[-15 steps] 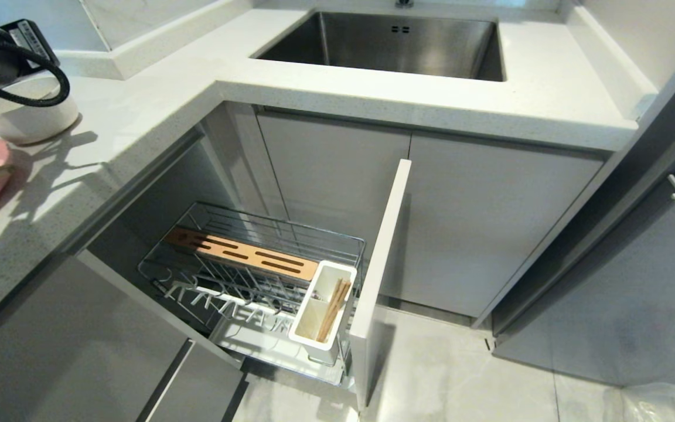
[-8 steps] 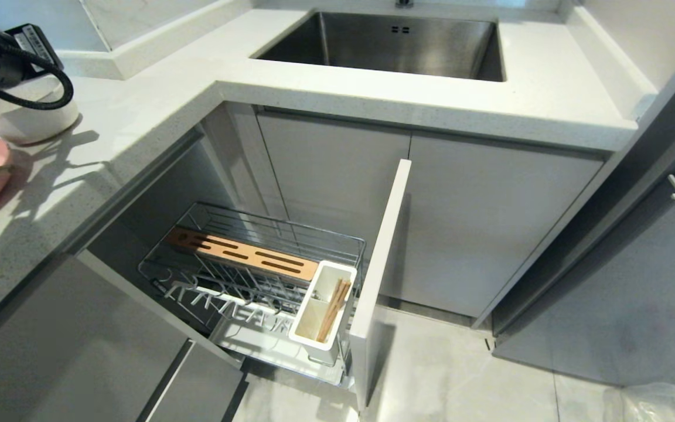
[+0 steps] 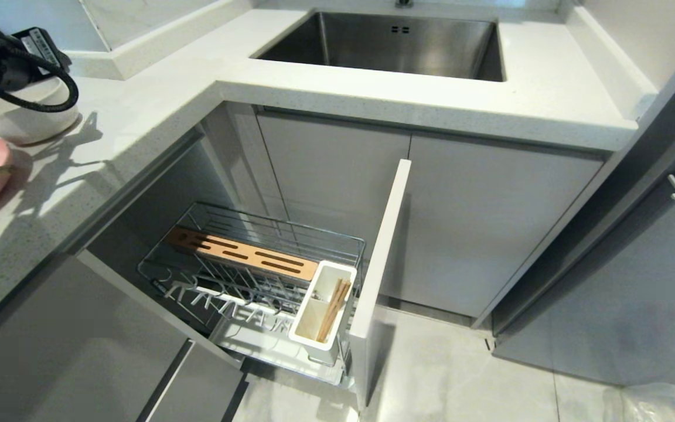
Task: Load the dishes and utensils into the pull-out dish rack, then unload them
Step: Pick up the bowl and place it in the cupboard
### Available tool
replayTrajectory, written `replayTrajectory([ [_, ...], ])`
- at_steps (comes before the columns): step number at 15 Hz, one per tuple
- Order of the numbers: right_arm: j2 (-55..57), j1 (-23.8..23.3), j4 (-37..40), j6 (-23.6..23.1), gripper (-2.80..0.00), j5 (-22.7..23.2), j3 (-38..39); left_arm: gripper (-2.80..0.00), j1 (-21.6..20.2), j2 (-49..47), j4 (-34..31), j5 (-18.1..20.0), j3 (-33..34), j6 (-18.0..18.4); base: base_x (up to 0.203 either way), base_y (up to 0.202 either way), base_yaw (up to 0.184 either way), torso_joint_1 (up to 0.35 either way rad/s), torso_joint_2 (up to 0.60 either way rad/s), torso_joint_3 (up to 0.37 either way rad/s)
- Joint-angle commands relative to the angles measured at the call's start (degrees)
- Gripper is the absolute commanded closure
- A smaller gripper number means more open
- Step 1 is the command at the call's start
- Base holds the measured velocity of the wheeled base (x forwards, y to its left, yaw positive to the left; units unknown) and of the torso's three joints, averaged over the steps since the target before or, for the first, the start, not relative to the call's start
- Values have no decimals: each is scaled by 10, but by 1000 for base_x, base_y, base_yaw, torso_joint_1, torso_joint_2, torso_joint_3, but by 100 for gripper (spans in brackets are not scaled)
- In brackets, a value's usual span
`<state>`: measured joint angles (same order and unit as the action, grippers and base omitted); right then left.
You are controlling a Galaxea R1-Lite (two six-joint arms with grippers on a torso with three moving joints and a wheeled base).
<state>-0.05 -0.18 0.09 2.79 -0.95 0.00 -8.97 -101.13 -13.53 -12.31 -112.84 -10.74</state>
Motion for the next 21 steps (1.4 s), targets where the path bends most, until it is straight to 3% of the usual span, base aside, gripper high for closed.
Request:
replayTrajectory([
  [1,0,0,0,0,0,0,1,-280,-1,1,-1,-1,0,-1,0,0,0,0,0,0],
  [13,0,0,0,0,0,0,1,-280,-14,-26,-3,0,0,-31,0,0,0,0,0,0],
  [21,0,0,0,0,0,0,1,-280,-21,-32,-22,24,0,-45,0,0,0,0,0,0],
])
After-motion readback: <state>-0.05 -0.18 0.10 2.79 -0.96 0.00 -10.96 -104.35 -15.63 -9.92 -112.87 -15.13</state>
